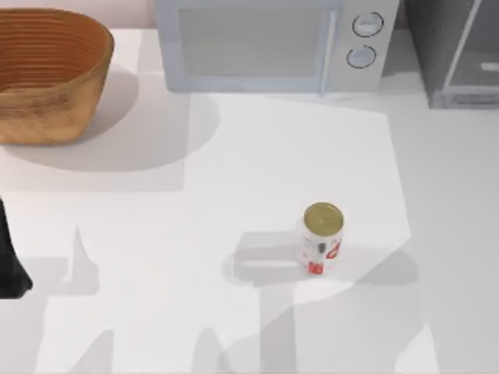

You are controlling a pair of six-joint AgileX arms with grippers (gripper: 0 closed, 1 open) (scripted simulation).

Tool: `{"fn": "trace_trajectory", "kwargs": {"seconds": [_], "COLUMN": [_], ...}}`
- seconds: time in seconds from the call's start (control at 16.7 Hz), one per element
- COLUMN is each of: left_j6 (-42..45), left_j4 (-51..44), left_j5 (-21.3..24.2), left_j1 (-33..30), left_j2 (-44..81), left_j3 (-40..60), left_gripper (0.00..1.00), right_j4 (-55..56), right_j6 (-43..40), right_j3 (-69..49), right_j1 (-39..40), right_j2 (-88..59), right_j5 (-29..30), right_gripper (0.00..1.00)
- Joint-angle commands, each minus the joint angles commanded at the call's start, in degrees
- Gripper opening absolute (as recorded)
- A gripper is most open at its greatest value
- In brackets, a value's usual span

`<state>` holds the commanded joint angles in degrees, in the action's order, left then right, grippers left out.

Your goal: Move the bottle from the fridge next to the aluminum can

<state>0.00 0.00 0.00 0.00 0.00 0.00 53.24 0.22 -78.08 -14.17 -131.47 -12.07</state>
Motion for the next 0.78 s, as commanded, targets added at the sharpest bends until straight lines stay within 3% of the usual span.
{"fn": "trace_trajectory", "kwargs": {"seconds": [0.72, 0.78], "left_j6": [0.00, 0.00], "left_j4": [0.00, 0.00], "left_j5": [0.00, 0.00], "left_j1": [0.00, 0.00], "left_j2": [0.00, 0.00], "left_j3": [0.00, 0.00], "left_gripper": [1.00, 1.00], "right_j4": [0.00, 0.00], "right_j6": [0.00, 0.00], "right_j3": [0.00, 0.00], "right_j1": [0.00, 0.00], "right_j2": [0.00, 0.00], "right_j5": [0.00, 0.00], "right_gripper": [0.02, 0.00]}}
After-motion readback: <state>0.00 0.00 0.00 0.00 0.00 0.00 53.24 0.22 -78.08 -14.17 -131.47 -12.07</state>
